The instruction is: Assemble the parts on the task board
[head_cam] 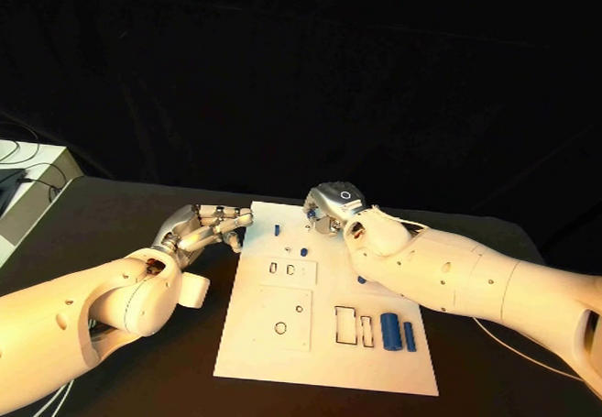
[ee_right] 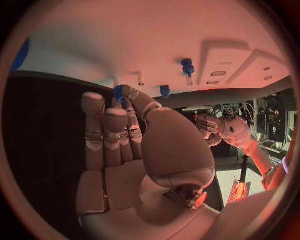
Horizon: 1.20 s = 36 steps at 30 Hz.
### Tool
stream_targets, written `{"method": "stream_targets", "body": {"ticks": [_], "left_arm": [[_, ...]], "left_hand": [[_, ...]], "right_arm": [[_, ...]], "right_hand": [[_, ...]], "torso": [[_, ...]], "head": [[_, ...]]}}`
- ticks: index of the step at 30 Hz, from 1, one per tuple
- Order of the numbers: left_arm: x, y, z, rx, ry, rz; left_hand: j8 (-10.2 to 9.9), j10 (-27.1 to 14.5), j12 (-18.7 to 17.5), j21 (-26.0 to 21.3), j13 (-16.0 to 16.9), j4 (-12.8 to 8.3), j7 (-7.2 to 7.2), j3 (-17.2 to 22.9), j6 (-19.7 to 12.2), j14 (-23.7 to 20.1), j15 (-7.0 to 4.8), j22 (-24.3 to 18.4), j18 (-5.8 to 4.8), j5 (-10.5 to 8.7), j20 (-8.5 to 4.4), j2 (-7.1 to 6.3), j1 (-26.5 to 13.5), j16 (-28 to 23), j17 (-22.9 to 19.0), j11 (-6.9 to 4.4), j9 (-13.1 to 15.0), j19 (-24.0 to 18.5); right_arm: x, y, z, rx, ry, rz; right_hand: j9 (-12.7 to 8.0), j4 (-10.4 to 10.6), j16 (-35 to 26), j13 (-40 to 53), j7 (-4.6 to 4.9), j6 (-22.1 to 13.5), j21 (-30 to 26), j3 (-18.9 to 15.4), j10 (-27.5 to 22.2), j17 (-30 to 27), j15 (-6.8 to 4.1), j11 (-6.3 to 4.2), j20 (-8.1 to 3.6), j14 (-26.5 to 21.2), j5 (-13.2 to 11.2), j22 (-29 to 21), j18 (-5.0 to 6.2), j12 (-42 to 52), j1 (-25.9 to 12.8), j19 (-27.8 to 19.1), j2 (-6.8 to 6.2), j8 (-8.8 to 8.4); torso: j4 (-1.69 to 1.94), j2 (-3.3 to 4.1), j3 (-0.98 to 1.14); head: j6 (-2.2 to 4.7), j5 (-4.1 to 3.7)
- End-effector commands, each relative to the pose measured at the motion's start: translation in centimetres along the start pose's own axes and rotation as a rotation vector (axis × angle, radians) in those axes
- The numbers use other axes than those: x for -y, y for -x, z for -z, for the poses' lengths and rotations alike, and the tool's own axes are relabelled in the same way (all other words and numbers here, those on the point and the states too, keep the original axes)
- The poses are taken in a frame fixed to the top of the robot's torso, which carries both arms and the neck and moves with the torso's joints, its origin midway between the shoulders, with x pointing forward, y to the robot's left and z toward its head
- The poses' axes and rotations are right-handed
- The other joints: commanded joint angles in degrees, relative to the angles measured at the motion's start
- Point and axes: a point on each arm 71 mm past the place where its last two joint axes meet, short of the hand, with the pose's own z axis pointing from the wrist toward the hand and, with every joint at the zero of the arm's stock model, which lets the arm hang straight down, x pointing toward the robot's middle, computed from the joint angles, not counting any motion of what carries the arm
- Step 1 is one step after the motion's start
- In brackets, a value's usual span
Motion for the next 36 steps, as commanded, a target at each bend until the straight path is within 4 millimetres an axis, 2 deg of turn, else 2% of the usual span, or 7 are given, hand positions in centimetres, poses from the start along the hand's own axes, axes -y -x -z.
{"method": "stream_targets", "body": {"ticks": [1, 23, 30, 32, 34, 36], "left_arm": [[0.08, -0.24, -0.05, -0.018, -0.008, 0.005], [0.06, -0.07, -0.03, -0.014, -0.006, 0.004], [0.05, -0.05, -0.02, -0.014, -0.006, 0.004], [0.05, -0.05, -0.03, -0.013, -0.006, 0.004], [0.05, -0.05, -0.03, -0.013, -0.006, 0.004], [0.05, -0.05, -0.03, -0.013, -0.006, 0.004]], "left_hand": [[-0.30, -0.29, 0.27, 0.29, 0.06, -0.25, 0.08, 0.03, -0.38, -0.32, 0.11, -0.04, 0.94, -0.19, -0.09, 0.10, -0.37, 0.38, -0.05, -0.05, 0.04, -0.34], [-0.29, -0.33, 0.28, 0.35, 0.07, -0.24, 0.06, 0.00, -0.39, -0.34, 0.12, -0.12, 0.95, -0.19, -0.08, 0.12, -0.39, 0.41, -0.10, -0.04, 0.04, -0.37], [-0.29, -0.48, 0.27, 0.49, 0.06, -0.28, 0.05, -0.03, -0.34, -0.36, 0.13, -0.30, 0.96, -0.19, -0.06, 0.15, -0.37, 0.47, -0.20, 0.00, 0.04, -0.43], [-0.29, -0.48, 0.27, 0.49, 0.06, -0.28, 0.05, -0.03, -0.34, -0.36, 0.13, -0.30, 0.96, -0.19, -0.06, 0.15, -0.37, 0.47, -0.20, 0.00, 0.04, -0.43], [-0.29, -0.48, 0.27, 0.49, 0.06, -0.28, 0.05, -0.03, -0.34, -0.36, 0.13, -0.30, 0.96, -0.19, -0.06, 0.15, -0.37, 0.47, -0.20, 0.00, 0.04, -0.43], [-0.29, -0.48, 0.27, 0.49, 0.06, -0.28, 0.05, -0.03, -0.35, -0.36, 0.13, -0.30, 0.96, -0.19, -0.06, 0.15, -0.37, 0.47, -0.20, 0.00, 0.04, -0.43]], "right_arm": [[0.16, -0.26, 0.02, -0.022, 0.004, 0.010], [0.88, -0.14, 0.20, -0.008, -0.024, 0.020], [0.93, -0.17, 0.23, -0.012, -0.019, 0.020], [0.91, -0.16, 0.22, -0.010, -0.014, 0.015], [0.88, -0.13, 0.20, -0.005, -0.011, 0.009], [0.87, -0.10, 0.19, 0.000, -0.008, 0.005]], "right_hand": [[-0.10, 0.06, 0.03, 0.26, 0.05, -0.43, -0.41, 0.37, 3.67, 0.01, 0.49, -2.35, 0.43, -0.06, 0.05, 3.07, 1.35, 0.12, 0.23, 0.16, 0.11, -0.14], [0.01, 0.21, 0.19, 0.27, 0.05, -0.36, -0.32, 1.07, 3.68, 0.02, 0.54, -2.32, 0.60, -0.09, 0.14, 3.13, 1.58, 0.14, 0.33, 0.31, -0.15, -0.10], [0.02, 0.31, 0.22, 0.26, 0.06, -0.39, -0.25, 0.99, 3.62, 0.04, 0.56, -2.30, 0.61, -0.10, 0.09, 3.14, 1.56, 0.12, 0.24, 0.33, -0.27, -0.12], [-0.07, 0.52, 0.19, 0.24, 0.12, -0.77, -0.53, 0.80, 3.26, 0.02, 0.64, -2.21, 0.68, -0.13, 0.01, 3.07, 1.55, 0.11, -0.04, 0.26, -0.53, -0.17], [-0.47, 1.34, 0.06, 0.13, 0.49, -2.57, -1.67, 0.02, 1.07, -0.06, 1.09, -1.59, 0.97, -0.21, -0.18, 2.74, 1.57, 0.10, -1.38, 0.05, -1.59, -0.26], [-0.83, 2.24, -0.34, 0.12, 0.52, -4.99, -4.20, -1.01, -2.32, -0.31, 1.69, -0.73, 1.43, -0.37, -2.50, 2.00, 1.86, 0.13, -2.82, -0.35, -3.07, -0.25]], "torso": [[0.02, 0.04, -0.02], [0.04, 0.21, -0.01], [0.08, 0.27, -0.08], [0.06, 0.25, -0.10], [0.08, 0.25, -0.09], [0.12, 0.28, -0.10]], "head": [[-0.02, -0.04], [-0.17, -0.16], [-0.12, -0.22], [-0.11, -0.22], [-0.11, -0.21], [-0.12, -0.20]]}}
